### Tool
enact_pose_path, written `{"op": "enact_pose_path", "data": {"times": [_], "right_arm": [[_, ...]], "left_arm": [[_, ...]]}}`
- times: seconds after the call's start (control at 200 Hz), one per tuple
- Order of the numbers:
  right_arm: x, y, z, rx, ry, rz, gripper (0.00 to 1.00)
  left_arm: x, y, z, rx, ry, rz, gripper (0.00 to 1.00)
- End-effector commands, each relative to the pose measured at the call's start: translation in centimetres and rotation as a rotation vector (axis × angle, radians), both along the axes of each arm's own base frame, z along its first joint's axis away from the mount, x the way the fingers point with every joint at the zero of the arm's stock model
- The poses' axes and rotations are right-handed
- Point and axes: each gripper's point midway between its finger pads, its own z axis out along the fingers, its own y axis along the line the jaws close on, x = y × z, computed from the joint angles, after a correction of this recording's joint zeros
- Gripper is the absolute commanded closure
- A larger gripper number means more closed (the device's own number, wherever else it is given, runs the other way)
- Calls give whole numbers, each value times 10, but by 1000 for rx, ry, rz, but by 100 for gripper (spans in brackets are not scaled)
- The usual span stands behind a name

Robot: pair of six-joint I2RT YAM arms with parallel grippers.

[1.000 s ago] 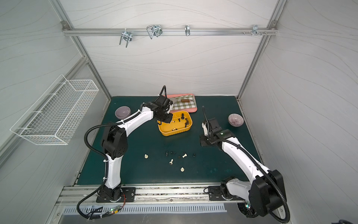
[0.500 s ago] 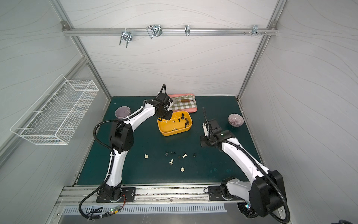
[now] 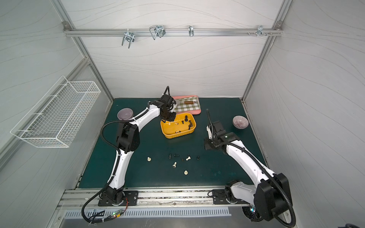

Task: Put the chess pieces into the storage box
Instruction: Place the chess piece in the storage box.

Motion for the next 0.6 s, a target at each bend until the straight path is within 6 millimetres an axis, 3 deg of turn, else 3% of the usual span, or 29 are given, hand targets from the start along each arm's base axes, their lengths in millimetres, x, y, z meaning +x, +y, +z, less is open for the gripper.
{"op": "enact_pose_path", "data": {"times": [0.0,0.215,0.595], "right_arm": [[-8,-6,1,-2,15,-16,62],[-12,-8,0,-3,17,-25,62],[-14,-10,0,-1,16,-28,62]], "left_arm": [[7,-2,2,-6,-13,-18,85],[10,0,1,-11,-15,-3,78],[10,-1,10,-27,-26,-3,77]]}}
